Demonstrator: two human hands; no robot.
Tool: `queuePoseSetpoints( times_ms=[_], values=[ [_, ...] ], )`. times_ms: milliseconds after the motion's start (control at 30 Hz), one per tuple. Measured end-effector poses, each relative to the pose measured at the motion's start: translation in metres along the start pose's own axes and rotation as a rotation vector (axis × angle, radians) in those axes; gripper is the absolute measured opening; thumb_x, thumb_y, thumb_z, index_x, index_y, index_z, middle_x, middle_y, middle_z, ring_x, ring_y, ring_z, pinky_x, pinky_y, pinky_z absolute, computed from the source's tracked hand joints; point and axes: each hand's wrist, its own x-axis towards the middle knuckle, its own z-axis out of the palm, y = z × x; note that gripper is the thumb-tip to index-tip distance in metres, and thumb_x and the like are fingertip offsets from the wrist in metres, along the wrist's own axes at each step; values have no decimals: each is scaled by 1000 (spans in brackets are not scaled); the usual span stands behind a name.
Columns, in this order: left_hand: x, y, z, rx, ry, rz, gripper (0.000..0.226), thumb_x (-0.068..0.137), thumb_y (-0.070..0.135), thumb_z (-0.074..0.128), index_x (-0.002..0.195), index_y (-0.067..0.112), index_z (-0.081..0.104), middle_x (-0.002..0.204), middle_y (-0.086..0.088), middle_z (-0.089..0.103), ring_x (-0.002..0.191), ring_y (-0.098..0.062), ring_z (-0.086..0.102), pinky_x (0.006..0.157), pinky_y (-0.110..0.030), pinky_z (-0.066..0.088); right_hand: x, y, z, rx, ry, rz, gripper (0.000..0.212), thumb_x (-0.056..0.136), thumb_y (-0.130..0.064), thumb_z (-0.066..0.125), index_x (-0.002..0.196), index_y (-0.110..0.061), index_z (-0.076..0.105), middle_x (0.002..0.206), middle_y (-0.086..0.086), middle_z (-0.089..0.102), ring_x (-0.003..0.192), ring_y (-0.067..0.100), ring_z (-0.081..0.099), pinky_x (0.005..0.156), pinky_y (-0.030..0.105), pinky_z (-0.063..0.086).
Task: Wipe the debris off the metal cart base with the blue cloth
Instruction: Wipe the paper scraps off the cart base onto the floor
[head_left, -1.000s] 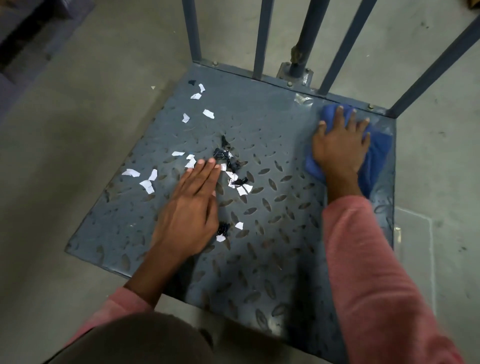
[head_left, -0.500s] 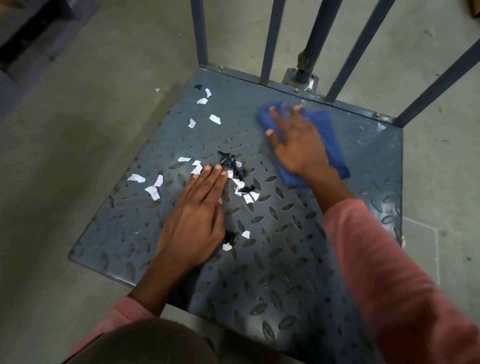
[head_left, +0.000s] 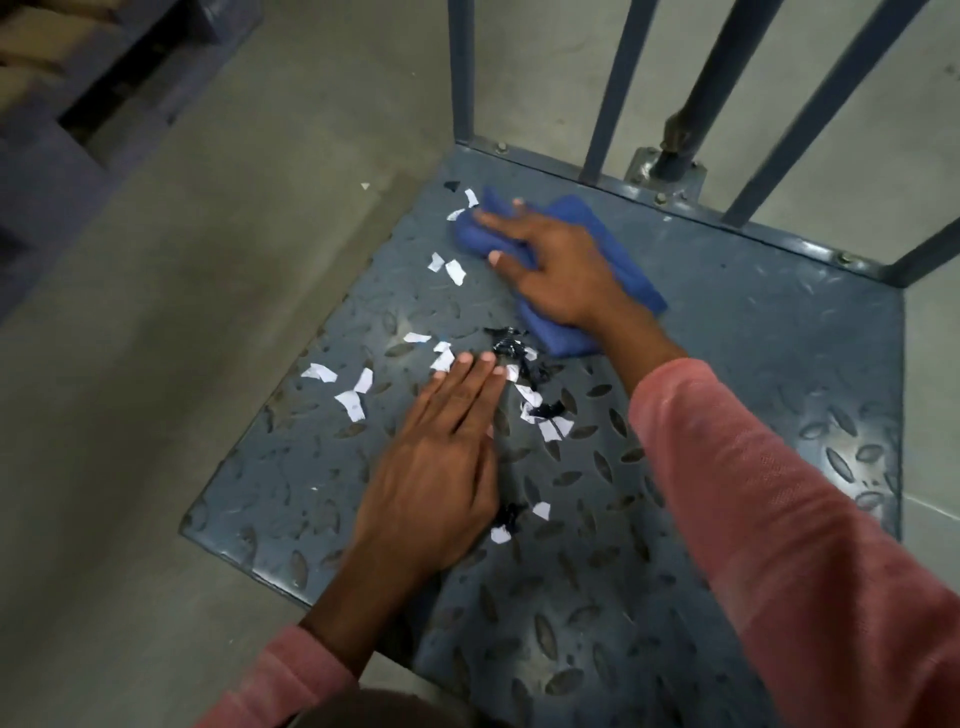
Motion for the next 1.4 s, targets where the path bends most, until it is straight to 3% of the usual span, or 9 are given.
queuePoseSetpoints(
  times_ms=[167,367,500,800,1000,1133,1233,1333,1400],
  values=[
    [0,-1,0,-2,-10,2,62,101,19,36,163,11,33,172,-3,26,162,-14,14,132,-36,12,26,9,-1,-6,473,326,53,86,-33,72,135,-16,62,127,15,51,117,28,56,102,26,39],
    [-1,0,-2,-12,-13,6,64,99,19,37,163,10,34,172,-4,28,162,-15,15,132,-37,13,36,-9,11,-127,309,199,62,92,-50,60,144,-16,50,134,9,63,124,31,57,106,39,40],
    [-1,0,0,3,-4,9,62,102,21,36,163,10,33,172,-5,27,162,-15,15,131,-40,16,14,3,21,-323,200,272,65,97,-63,43,146,-20,48,155,10,46,147,32,36,123,52,17],
    [0,1,-4,-16,-23,-8,65,99,23,34,163,10,32,172,-4,25,162,-15,13,132,-32,5,72,-26,26,-267,179,251,37,101,-36,50,128,-12,62,126,21,63,121,39,54,93,42,43],
    [-1,2,-4,-32,-10,-4,62,102,23,33,162,10,34,172,-4,27,162,-14,14,132,-34,9,61,-14,0,142,-67,6,44,87,-20,72,131,-23,69,125,-5,71,119,10,64,105,20,43],
    [0,2,-4,-23,2,3,62,103,25,31,163,10,33,172,-5,26,162,-15,13,133,-33,7,55,5,5,132,282,198,36,90,-35,63,120,-16,70,114,3,73,114,20,65,94,24,45],
    [0,1,-5,-25,-14,3,64,101,25,30,164,10,31,172,-5,25,162,-15,12,133,-33,5,67,-8,16,-161,64,184,56,98,-48,49,136,-9,58,137,20,60,135,40,48,110,39,37],
    [0,-1,-4,-33,-13,0,64,101,25,31,163,10,32,172,-6,26,162,-16,14,133,-34,8,62,-32,23,-149,-165,14,57,104,-38,53,154,-14,41,158,13,42,151,30,31,122,38,23],
    [0,-1,-3,-38,-9,2,65,99,24,32,162,9,34,172,-6,27,162,-17,15,132,-36,11,47,-37,22,48,-210,-124,46,101,-31,60,144,-16,55,146,5,57,139,16,48,115,30,34]
  ],
)
